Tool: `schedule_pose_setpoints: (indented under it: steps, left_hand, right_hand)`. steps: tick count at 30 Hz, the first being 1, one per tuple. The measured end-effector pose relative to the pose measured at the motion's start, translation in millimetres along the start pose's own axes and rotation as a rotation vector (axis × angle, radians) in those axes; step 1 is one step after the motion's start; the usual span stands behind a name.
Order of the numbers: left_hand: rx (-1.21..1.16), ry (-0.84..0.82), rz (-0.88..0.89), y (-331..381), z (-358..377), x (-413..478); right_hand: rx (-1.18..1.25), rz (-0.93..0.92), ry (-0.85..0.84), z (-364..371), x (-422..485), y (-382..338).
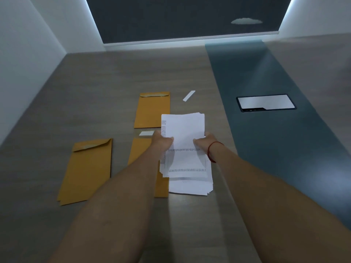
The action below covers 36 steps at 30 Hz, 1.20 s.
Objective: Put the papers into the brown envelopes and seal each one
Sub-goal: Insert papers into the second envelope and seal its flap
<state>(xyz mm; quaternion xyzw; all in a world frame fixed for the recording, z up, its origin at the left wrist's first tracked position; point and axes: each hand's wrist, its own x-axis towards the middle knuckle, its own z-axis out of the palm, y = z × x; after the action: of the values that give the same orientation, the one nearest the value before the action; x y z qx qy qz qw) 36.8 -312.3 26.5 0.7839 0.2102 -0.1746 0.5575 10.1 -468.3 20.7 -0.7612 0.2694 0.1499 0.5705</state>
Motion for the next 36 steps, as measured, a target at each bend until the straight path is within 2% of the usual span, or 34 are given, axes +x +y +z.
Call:
schedule_pose_setpoints:
  steps: [7,9,12,15,18,22,24,29,32,34,36]
  left_hand:
    - [0.074,0.088,0.048,29,-46,34]
    - [0.071,0.084,0.038,29,-56,47]
    - [0.076,0.105,0.021,25,-68,67]
    - [0.124,0.129,0.024,22,-78,84]
    - [0.299,0.219,0.061,14,-91,99]
    - [0.503,0.074,0.139,-10,-105,109]
    - [0.498,0.057,0.168,-18,-108,112]
    - [0.390,0.038,0.069,-22,-113,119]
    - [0.294,0.091,0.049,-19,-111,118]
    - [0.371,0.062,0.089,-17,-110,117]
    - [0.526,-0.071,0.129,-17,-109,113]
  right_hand:
    - [-0.249,0.002,-0.137,34,15,-37]
    - [-0.352,-0.012,-0.141,45,25,-48]
    - [-0.372,-0.002,-0.146,64,45,-60]
    - [-0.327,-0.031,-0.096,80,64,-67]
    - [-0.200,-0.077,0.025,90,83,-75]
    - [-0.079,-0.106,0.112,100,103,-84]
    - [-0.060,-0.125,0.137,103,109,-86]
    - [0.016,-0.098,0.190,110,120,-88]
    - [0.084,-0.080,0.251,111,120,-88]
    - [0.133,-0.071,0.267,111,120,-88]
    - [0.178,-0.051,0.265,110,119,-89]
